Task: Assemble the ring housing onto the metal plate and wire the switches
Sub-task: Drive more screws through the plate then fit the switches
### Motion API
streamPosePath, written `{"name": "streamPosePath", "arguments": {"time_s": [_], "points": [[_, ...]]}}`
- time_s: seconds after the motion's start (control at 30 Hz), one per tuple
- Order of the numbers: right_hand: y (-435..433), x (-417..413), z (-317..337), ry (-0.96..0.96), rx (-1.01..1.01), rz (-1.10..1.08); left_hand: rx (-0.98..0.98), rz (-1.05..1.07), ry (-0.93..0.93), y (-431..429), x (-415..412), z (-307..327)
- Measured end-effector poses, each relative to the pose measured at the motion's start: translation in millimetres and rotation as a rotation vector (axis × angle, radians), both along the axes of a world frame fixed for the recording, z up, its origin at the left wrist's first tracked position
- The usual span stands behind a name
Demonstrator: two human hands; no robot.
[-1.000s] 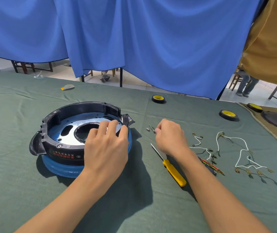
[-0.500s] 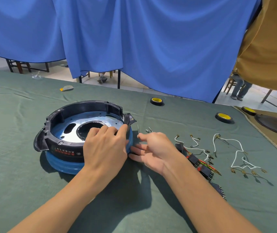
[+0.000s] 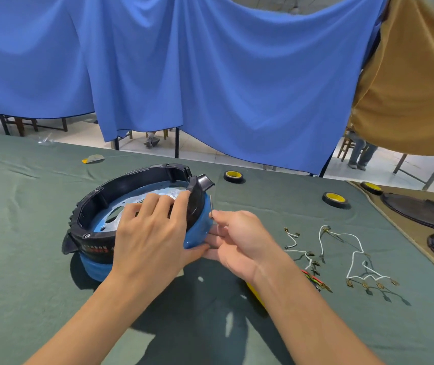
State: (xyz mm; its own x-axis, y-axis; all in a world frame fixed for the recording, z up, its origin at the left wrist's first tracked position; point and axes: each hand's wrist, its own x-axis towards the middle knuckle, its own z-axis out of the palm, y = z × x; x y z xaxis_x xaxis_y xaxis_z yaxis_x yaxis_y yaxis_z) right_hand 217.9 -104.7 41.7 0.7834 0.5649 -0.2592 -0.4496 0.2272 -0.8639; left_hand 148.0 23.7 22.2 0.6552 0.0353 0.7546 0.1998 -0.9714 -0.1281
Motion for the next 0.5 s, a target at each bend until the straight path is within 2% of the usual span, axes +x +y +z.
{"name": "streamPosePath", "arguments": {"time_s": [0.17, 0.3, 0.4, 0.5], "points": [[-6.7, -0.9, 10.1, -0.138, 0.071, 0.032, 0.009, 0.033, 0.008, -1.7, -0.7, 4.0], [-8.7, -4.1, 24.2, -0.222, 0.113, -0.019, -0.091, 0.036, -0.062, -6.8, 0.7, 18.1], [-16.7, -2.0, 35.7, -0.231, 0.102, -0.165, -0.264, 0.039, -0.122, -4.0, -0.7, 35.0], [-31.5, -0.3, 34.4, -0.389, -0.111, -0.237, -0.541, 0.031, -0.160, 3.2, -3.4, 57.4]]}}
